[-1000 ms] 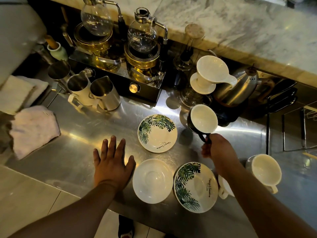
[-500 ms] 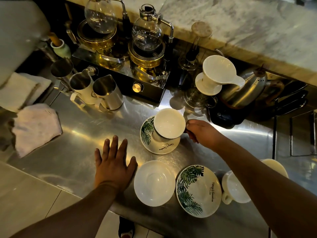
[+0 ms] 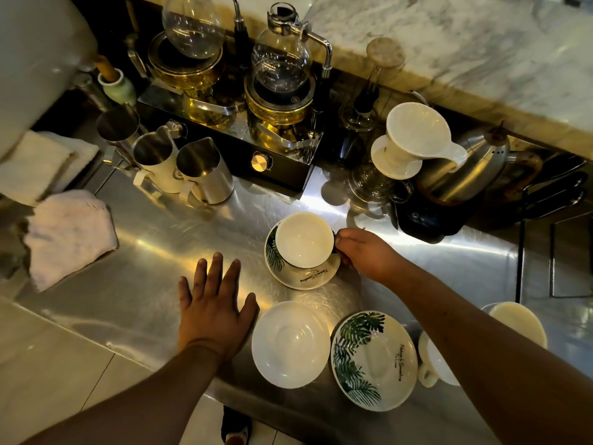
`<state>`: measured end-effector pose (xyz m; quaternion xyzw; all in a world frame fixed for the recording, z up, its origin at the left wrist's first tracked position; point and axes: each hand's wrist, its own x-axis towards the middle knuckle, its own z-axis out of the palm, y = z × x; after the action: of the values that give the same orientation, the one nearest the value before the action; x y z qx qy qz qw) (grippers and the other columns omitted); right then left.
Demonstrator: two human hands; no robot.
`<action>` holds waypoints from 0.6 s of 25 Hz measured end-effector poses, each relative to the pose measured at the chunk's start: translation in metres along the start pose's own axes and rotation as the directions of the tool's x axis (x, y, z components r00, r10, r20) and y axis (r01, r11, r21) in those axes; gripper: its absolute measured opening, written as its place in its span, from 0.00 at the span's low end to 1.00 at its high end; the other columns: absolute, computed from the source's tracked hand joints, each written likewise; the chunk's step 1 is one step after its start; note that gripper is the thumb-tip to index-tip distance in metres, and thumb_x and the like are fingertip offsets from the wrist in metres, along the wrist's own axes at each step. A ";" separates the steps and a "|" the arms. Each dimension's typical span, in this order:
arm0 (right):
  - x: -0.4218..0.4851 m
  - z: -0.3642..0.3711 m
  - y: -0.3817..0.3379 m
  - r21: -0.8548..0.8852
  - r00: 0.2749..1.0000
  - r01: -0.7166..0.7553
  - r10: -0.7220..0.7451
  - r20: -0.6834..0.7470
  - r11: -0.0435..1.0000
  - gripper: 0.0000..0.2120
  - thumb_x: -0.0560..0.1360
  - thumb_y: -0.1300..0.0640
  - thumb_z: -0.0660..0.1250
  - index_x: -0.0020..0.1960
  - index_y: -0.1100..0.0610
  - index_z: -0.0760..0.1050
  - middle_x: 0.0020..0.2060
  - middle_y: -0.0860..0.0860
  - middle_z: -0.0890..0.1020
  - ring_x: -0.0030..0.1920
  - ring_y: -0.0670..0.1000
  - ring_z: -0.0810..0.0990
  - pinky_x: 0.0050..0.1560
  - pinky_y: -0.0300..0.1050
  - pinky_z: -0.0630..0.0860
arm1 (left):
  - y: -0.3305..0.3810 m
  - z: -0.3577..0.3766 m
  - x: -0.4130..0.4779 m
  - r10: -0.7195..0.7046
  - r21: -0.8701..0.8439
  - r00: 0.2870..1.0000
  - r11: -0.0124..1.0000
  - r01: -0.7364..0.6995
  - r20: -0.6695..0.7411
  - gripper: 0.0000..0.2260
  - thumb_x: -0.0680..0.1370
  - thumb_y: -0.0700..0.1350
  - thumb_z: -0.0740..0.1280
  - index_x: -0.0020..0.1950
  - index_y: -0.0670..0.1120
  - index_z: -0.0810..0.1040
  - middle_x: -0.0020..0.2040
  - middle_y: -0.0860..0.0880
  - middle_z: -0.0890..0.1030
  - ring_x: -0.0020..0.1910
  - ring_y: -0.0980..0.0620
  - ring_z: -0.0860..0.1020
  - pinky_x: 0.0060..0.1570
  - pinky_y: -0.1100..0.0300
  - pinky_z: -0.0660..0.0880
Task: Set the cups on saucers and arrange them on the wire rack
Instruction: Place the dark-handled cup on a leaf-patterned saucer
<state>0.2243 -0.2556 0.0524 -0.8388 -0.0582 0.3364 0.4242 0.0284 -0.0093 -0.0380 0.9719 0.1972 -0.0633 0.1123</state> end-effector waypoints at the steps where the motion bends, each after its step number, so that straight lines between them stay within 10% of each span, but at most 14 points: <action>1: 0.001 0.000 0.001 0.005 1.000 -0.008 0.008 0.000 1.000 0.17 0.80 0.61 0.62 0.32 0.54 0.70 0.27 0.47 0.74 0.30 0.43 0.71 0.38 0.45 0.69 | 0.000 0.000 0.000 0.000 -0.001 1.000 1.000 0.000 -0.001 0.33 0.79 0.67 0.51 0.83 0.58 0.54 0.86 0.49 0.50 0.84 0.46 0.42 0.80 0.37 0.43; 15: 0.005 0.003 0.013 0.008 1.000 -0.010 0.010 0.017 1.000 0.22 0.80 0.59 0.62 0.28 0.45 0.74 0.24 0.41 0.76 0.29 0.40 0.73 0.38 0.43 0.69 | 0.001 -0.002 0.001 0.001 -0.005 1.000 1.000 -0.001 0.005 0.33 0.79 0.67 0.51 0.83 0.58 0.55 0.86 0.49 0.51 0.84 0.46 0.42 0.80 0.37 0.42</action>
<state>0.2243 -0.2598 0.0387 -0.8346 -0.0562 0.3458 0.4251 0.0302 -0.0095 -0.0361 0.9715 0.1967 -0.0653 0.1150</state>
